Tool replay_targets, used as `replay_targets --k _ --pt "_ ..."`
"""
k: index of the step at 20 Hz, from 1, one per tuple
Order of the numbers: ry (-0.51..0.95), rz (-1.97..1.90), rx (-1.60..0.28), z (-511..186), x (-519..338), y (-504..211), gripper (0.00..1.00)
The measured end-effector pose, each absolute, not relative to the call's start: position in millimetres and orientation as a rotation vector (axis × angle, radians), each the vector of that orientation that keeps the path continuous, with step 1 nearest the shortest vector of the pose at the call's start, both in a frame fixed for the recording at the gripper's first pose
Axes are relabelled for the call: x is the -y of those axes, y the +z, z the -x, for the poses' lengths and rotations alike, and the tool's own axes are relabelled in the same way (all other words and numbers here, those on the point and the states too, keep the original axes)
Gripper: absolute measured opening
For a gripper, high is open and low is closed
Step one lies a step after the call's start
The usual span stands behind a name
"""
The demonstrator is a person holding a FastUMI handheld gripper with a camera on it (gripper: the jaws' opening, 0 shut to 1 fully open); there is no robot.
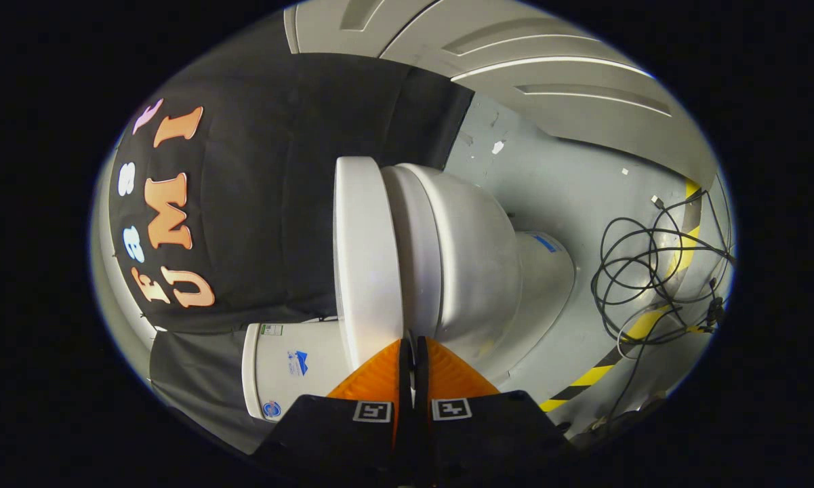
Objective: Open the toilet lid.
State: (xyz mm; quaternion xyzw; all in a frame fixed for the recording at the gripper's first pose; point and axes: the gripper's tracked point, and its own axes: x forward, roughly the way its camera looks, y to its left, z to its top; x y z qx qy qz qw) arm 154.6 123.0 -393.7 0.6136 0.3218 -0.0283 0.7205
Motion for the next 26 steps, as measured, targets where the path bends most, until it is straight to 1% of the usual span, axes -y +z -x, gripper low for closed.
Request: replay_targets --k 5,10,16,19,26 --pt "-0.051 -1.405 -0.711 -154.1 -123.2 -392.0 0.08" --pt "-0.049 -1.376 -0.722 -153.1 -124.5 -390.2 0.08" --pt "-0.091 -1.342 -0.701 -154.4 -121.1 -391.9 0.08" --pt "-0.083 -1.357 -0.721 -152.3 -123.8 -390.4 0.08" --pt "-0.101 -1.222 -0.724 -156.0 -119.6 -385.8 0.08"
